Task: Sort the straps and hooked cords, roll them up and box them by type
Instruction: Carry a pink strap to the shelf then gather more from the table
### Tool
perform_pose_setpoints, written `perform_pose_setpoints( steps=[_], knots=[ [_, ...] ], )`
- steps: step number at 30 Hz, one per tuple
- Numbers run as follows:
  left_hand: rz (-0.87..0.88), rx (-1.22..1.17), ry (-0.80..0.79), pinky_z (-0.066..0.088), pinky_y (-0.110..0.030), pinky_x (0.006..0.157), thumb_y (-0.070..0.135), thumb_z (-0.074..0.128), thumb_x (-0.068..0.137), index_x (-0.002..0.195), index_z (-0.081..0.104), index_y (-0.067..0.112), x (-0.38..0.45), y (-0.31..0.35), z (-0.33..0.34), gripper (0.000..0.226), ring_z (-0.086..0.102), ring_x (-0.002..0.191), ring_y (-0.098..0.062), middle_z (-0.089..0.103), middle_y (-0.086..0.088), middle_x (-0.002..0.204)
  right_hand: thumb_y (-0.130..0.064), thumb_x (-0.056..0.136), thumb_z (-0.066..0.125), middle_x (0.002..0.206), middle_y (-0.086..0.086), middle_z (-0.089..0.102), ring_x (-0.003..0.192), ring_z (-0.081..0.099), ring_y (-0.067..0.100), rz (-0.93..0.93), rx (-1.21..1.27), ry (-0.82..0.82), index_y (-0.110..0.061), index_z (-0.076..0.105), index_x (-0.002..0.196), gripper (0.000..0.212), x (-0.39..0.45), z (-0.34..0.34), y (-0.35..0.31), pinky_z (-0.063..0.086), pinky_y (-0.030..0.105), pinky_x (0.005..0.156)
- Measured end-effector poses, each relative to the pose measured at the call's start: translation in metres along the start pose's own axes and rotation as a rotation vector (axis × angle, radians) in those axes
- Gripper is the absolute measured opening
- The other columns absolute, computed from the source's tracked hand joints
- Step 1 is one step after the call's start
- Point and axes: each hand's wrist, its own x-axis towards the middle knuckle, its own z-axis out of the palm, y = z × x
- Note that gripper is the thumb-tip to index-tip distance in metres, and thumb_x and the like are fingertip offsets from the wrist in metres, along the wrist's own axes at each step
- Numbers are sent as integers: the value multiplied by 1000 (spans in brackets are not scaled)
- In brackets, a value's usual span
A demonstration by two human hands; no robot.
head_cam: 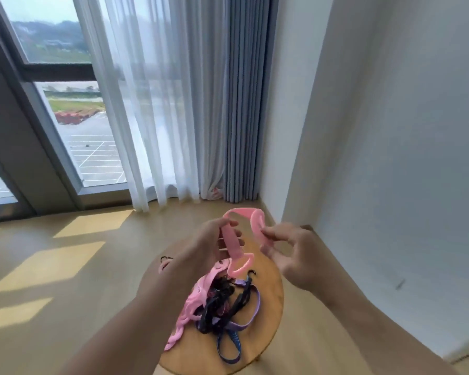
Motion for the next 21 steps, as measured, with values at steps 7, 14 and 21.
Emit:
perform_pose_setpoints(
  steps=[7, 14, 21],
  knots=[
    [-94, -39, -190, 61, -49, 74, 34, 44, 108, 123, 61, -1, -14, -17, 123, 43, 73, 89, -36, 73, -26, 112, -5, 78, 81, 120, -2, 69, 119, 55, 17, -119, -385, 52, -10, 74, 117, 40, -88, -50, 62, 53, 29, 96],
    [-98, -68, -394, 57, -46, 86, 29, 42, 108, 123, 64, -2, -35, -24, 269, 41, 73, 87, -35, 75, -20, 106, 0, 76, 73, 112, -8, 69, 113, 53, 15, -42, -596, 177, -17, 75, 109, 37, -171, -119, 128, 54, 28, 93],
    [-50, 120, -628, 55, -51, 95, 7, 45, 99, 119, 69, -2, -61, -51, 432, 33, 71, 86, -34, 73, -20, 102, -17, 83, 81, 117, -21, 62, 109, 56, 3, 378, -195, 584, -30, 63, 127, 49, -231, -245, 187, 51, 26, 92]
  ],
)
